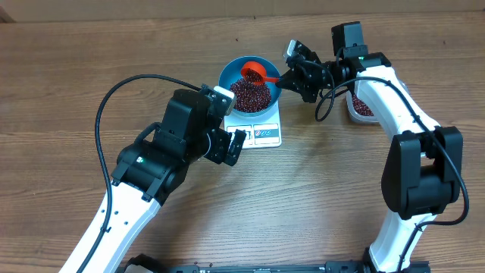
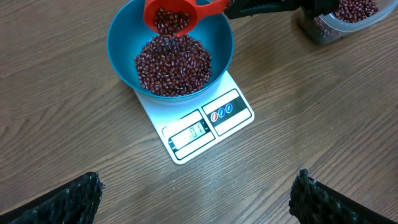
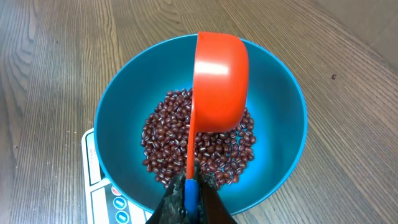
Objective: Scoop item into bowl and weigh 150g on scale
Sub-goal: 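Tilt the red scoop to pour beans into the teal bowl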
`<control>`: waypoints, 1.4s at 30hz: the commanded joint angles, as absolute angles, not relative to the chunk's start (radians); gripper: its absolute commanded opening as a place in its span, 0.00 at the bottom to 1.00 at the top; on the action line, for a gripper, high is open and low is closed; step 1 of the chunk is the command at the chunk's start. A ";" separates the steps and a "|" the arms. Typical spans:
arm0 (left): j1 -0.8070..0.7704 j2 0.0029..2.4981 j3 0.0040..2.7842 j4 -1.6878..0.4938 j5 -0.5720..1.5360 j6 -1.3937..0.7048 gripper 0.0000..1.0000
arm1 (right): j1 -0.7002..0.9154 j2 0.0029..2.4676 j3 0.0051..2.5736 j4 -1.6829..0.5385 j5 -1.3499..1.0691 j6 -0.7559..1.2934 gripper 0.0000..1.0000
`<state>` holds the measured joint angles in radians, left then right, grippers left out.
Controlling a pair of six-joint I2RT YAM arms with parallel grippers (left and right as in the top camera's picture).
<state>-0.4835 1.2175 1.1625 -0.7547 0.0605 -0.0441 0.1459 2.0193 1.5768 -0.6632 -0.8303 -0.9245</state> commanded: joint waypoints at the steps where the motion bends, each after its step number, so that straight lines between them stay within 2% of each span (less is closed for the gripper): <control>1: -0.478 1.222 1.153 -0.752 0.068 -0.022 1.00 | 0.149 2.021 1.571 -0.659 -0.838 -0.952 0.04; 30: -0.478 1.222 1.153 -0.752 0.068 -0.022 1.00 | 0.149 2.022 1.571 -0.659 -0.838 -0.957 0.04; 42: -0.478 1.222 1.153 -0.752 0.068 -0.022 1.00 | 0.149 2.022 1.571 -0.651 -0.785 -1.217 0.04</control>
